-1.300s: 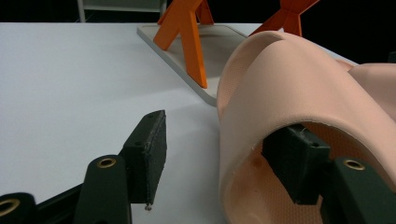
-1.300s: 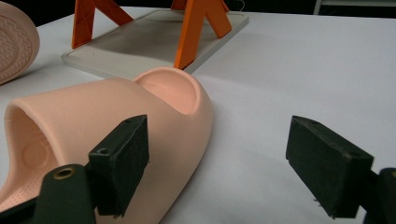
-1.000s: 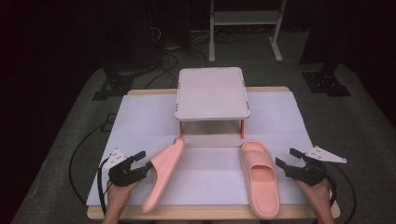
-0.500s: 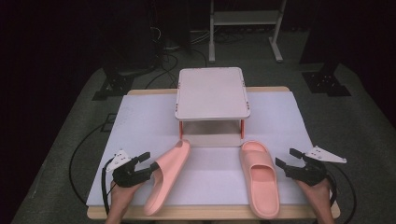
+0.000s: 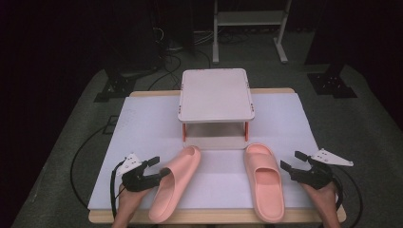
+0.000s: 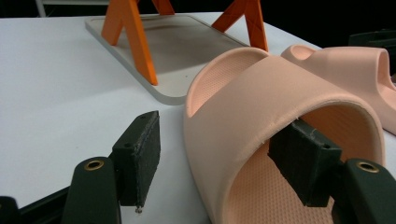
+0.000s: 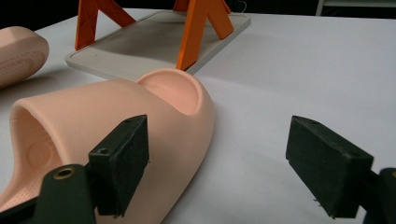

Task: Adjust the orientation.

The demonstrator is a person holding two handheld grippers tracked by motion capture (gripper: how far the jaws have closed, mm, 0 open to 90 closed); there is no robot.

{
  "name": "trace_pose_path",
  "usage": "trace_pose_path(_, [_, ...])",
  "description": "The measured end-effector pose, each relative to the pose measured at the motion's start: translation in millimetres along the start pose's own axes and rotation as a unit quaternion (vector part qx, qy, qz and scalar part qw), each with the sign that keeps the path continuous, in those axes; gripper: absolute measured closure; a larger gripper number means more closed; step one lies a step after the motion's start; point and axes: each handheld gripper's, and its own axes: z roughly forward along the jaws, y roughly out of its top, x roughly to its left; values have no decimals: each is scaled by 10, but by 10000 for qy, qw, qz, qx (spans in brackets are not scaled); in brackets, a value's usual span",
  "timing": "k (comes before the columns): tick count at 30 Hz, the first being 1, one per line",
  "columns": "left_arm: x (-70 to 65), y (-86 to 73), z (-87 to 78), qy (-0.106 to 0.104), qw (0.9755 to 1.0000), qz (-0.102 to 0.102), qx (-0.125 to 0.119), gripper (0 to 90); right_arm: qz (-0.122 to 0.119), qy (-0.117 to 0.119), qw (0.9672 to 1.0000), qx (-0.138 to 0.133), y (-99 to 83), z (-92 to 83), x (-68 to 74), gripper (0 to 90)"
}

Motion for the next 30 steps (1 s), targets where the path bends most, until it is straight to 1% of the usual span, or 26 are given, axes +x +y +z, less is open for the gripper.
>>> trace_pose_path(1, [-4,2,4,-12,10000,52,27,339,-2,-1,10000,-2,0,0,-1,209])
trace_pose_path(3, [-24,-1,20,-44,10000,52,23,336,6,1,10000,-4,-1,0,-2,209])
trace_pose_path(8, [-72,-5,59,-116,9997,196,101,330,2,10,10000,-21,-1,0,-1,209])
trace_pose_path(10, [-87,-11,75,-152,9994,278,145,327,11,10,10000,-27,-2,1,-2,209])
trace_pose_path(15, [-119,-27,121,-212,9987,375,271,318,33,14,10000,-43,-2,0,-5,209])
trace_pose_path(19, [-155,-45,163,-258,9977,495,378,308,53,13,10000,-60,-1,0,-9,208])
trace_pose_path(24, [-176,-67,179,-292,9974,500,427,290,74,29,9999,-109,-1,-8,-18,209])
trace_pose_path(30, [-189,-56,194,-316,9973,535,404,266,75,63,9999,-130,-7,-21,-10,208])
